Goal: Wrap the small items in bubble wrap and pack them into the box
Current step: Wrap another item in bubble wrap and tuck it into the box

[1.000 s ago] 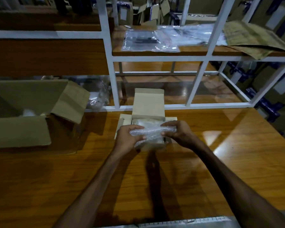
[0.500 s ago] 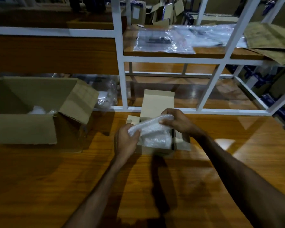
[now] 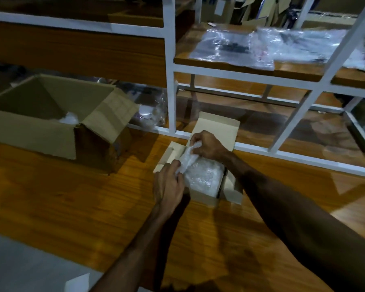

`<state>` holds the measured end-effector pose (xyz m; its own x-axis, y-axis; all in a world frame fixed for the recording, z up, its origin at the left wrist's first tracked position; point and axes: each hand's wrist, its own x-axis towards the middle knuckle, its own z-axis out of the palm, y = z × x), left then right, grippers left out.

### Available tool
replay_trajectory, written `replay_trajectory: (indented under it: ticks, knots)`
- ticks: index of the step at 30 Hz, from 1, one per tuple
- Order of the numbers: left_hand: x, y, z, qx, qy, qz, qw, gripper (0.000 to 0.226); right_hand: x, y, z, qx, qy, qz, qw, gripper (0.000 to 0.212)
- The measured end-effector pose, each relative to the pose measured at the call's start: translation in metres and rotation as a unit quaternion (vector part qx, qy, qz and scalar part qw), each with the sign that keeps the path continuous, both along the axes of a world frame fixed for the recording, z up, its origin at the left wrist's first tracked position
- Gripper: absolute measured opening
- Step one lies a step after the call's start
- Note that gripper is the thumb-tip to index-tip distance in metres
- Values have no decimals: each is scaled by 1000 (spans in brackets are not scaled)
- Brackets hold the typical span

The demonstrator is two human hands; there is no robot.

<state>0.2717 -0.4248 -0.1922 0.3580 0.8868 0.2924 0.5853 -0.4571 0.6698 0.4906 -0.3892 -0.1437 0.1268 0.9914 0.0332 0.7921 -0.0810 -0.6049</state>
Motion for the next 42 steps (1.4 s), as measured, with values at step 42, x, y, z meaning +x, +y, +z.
replay_trajectory:
  ticks: [42]
  knots:
    - [0, 17, 6, 1, 254, -47, 966, 37, -18, 23, -8, -48, -390, 207, 896, 28]
